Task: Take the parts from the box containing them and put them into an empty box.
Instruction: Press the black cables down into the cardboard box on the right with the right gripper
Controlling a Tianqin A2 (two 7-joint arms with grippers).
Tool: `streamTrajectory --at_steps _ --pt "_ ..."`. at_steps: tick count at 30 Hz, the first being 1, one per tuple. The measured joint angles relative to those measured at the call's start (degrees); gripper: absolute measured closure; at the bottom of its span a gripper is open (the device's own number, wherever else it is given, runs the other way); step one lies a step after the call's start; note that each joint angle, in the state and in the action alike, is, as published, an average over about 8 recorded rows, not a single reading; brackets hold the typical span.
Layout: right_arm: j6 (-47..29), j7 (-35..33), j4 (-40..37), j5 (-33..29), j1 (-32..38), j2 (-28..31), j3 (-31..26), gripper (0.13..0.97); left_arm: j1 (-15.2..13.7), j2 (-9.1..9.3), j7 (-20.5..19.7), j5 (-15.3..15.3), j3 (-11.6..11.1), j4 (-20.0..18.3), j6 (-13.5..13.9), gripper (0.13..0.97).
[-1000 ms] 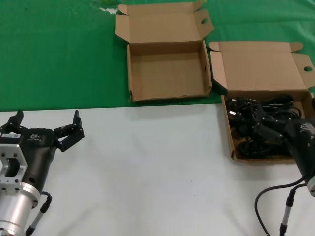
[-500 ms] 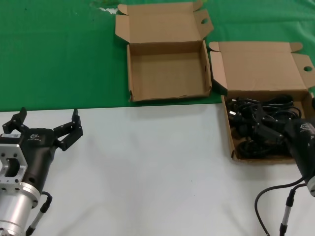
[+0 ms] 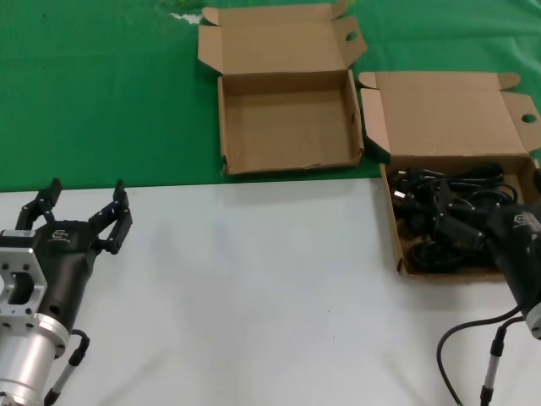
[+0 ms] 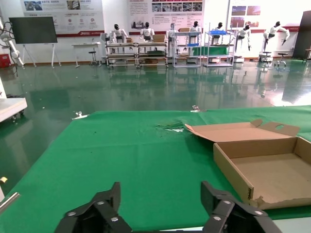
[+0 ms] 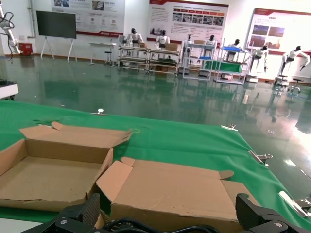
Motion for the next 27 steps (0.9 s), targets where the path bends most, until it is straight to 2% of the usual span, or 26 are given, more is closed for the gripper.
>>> streamTrajectory --at_steps 8,14,23,27 --pt "1.09 0.18 0.37 0.45 0.14 1.2 -1.72 0.129 0.0 0.0 0.0 0.0 0.0 0.0 0.0 0.593" --pt "3.42 0.49 0.86 3.39 1.11 5.62 -5.98 0.129 0.0 0.0 0.0 0.0 0.0 0.0 0.0 0.745" --pt "1.34 1.58 1.32 6.08 3.02 16.47 -10.9 0.129 0.0 0.0 0.0 0.0 0.0 0.0 0.0 0.88" --pt "-2.88 2.02 1.07 4.91 4.31 21.12 -11.35 0.129 0.0 0.0 0.0 0.0 0.0 0.0 0.0 0.88"
